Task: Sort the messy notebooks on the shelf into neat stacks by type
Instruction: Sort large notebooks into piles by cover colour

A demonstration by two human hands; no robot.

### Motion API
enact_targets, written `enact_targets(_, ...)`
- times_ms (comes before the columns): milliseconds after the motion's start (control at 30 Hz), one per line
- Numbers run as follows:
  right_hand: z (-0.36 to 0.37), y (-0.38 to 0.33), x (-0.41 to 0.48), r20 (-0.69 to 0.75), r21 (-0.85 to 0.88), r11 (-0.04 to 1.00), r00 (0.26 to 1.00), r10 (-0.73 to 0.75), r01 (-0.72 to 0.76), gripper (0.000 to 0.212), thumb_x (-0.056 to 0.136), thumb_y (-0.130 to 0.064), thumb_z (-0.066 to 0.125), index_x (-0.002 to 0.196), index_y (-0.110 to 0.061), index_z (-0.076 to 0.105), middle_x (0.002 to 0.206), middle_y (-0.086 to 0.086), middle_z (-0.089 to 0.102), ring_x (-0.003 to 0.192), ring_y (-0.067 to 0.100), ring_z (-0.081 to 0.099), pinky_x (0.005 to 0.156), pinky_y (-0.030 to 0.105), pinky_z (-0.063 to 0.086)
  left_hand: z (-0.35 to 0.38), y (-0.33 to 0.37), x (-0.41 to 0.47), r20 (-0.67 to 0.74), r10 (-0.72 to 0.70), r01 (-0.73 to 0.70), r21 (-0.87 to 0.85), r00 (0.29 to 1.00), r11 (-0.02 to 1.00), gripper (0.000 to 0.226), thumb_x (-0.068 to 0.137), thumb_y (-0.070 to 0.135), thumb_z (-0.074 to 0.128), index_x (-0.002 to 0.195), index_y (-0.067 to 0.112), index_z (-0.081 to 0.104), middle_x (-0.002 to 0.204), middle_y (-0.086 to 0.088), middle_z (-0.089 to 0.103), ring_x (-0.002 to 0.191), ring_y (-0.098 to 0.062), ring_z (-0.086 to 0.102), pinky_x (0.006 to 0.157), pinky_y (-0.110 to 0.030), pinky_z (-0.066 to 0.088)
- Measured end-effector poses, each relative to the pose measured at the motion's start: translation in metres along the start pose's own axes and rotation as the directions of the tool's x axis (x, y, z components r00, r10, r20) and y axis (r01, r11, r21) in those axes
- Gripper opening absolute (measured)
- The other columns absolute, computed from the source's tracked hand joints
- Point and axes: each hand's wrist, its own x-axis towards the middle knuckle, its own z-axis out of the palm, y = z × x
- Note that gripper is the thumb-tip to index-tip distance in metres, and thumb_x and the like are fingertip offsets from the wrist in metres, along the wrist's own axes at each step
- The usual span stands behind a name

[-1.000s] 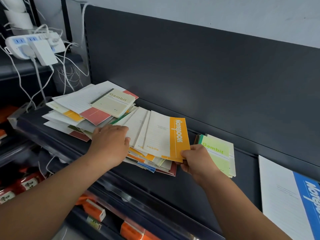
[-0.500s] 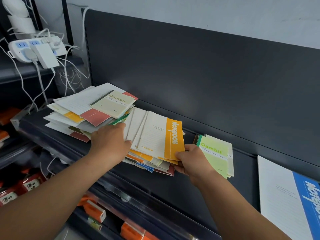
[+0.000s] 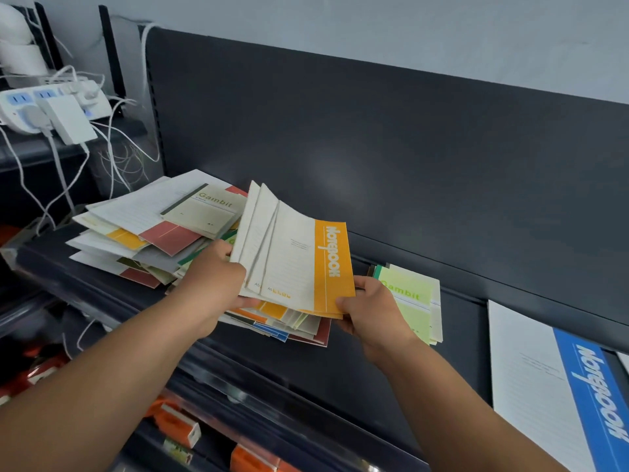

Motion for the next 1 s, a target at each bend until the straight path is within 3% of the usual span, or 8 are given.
enact_targets(133,-0.020,-0.012,-0.007,-0.023,0.075,0.995,0.998,-0.066,0.067,0.029,0.092,0.003,0.053,0.109,-0.021,0.052,0.100,0.002,0.069,0.083,0.017,0.066,0.061,0.024,0.055,0.011,0.009,-0.010,-0.005,0.051,-0.052,-0.096,0.999,0.994,0.027,0.095,-0.002,0.047,0.090,0.024,0.052,0.093,-0.001,0.065,0.083,-0.018,0.066,0.061,-0.033,0.057)
enact_targets(367,-0.088,-0.014,-0.023,-0.128,0.214,0.977,0.991,0.038,-0.010,0.039,0.094,0.003,0.051,0.129,-0.015,0.051,0.113,0.007,0.067,0.090,0.021,0.069,0.054,0.025,0.055,0.063,0.019,-0.026,0.071,0.096,-0.085,-0.141,0.993,0.986,0.025,0.095,-0.004,0.046,0.106,0.018,0.053,0.101,-0.005,0.067,0.089,-0.025,0.068,0.061,-0.035,0.058)
enact_targets(500,-0.146,-0.004,-0.043,-0.222,0.206,0.978,0.975,0.007,0.039,0.034,0.092,0.007,0.047,0.117,-0.013,0.057,0.106,0.007,0.069,0.087,0.023,0.070,0.056,0.027,0.056,0.109,0.023,-0.041,0.148,0.105,-0.081,-0.160,0.983,0.984,0.027,0.095,-0.006,0.045,0.115,0.011,0.052,0.103,-0.009,0.065,0.095,-0.029,0.065,0.064,-0.036,0.055)
enact_targets(567,-0.176,0.004,-0.055,-0.280,0.198,0.979,0.960,0.010,0.048,0.033,0.090,0.008,0.046,0.106,-0.018,0.058,0.102,0.006,0.069,0.080,0.019,0.070,0.056,0.027,0.056,0.134,0.023,-0.050,0.185,0.102,-0.073,-0.158,0.978,0.985,0.025,0.095,-0.006,0.044,0.113,0.010,0.052,0.101,-0.008,0.064,0.096,-0.029,0.064,0.063,-0.035,0.054)
enact_targets(700,-0.236,0.021,-0.074,-0.379,0.208,0.977,0.924,0.042,0.041,0.040,0.091,0.006,0.047,0.124,-0.016,0.055,0.111,0.008,0.067,0.087,0.022,0.068,0.057,0.026,0.055,0.184,0.023,-0.072,0.255,0.098,-0.067,-0.125,0.962,0.990,0.025,0.095,-0.005,0.046,0.112,0.012,0.053,0.103,-0.006,0.065,0.099,-0.030,0.064,0.068,-0.039,0.056)
enact_targets(767,-0.263,0.028,-0.084,-0.414,0.212,0.976,0.909,0.047,0.046,0.040,0.090,0.007,0.047,0.123,-0.013,0.057,0.108,0.010,0.068,0.082,0.021,0.068,0.056,0.026,0.054,0.209,0.022,-0.086,0.295,0.093,-0.063,-0.110,0.951,0.992,0.024,0.095,-0.005,0.046,0.109,0.012,0.054,0.101,-0.006,0.065,0.096,-0.029,0.064,0.068,-0.038,0.056)
enact_targets(900,-0.318,0.041,-0.109,-0.473,0.209,0.975,0.881,0.030,0.079,0.040,0.088,0.011,0.044,0.113,-0.013,0.062,0.097,0.011,0.070,0.072,0.021,0.064,0.054,0.027,0.052,0.257,0.019,-0.118,0.388,0.083,-0.048,-0.100,0.918,0.994,0.026,0.095,-0.006,0.043,0.094,0.018,0.053,0.097,-0.005,0.064,0.092,-0.026,0.064,0.065,-0.036,0.056)
enact_targets(1000,-0.361,0.048,-0.132,-0.515,0.241,0.963,0.857,0.019,0.123,0.038,0.089,0.012,0.044,0.099,-0.018,0.063,0.084,0.004,0.071,0.069,0.017,0.063,0.058,0.028,0.051,0.292,0.014,-0.138,0.441,0.064,-0.034,-0.075,0.895,0.997,0.025,0.094,-0.006,0.044,0.103,0.015,0.055,0.103,-0.007,0.065,0.095,-0.027,0.064,0.067,-0.037,0.057)
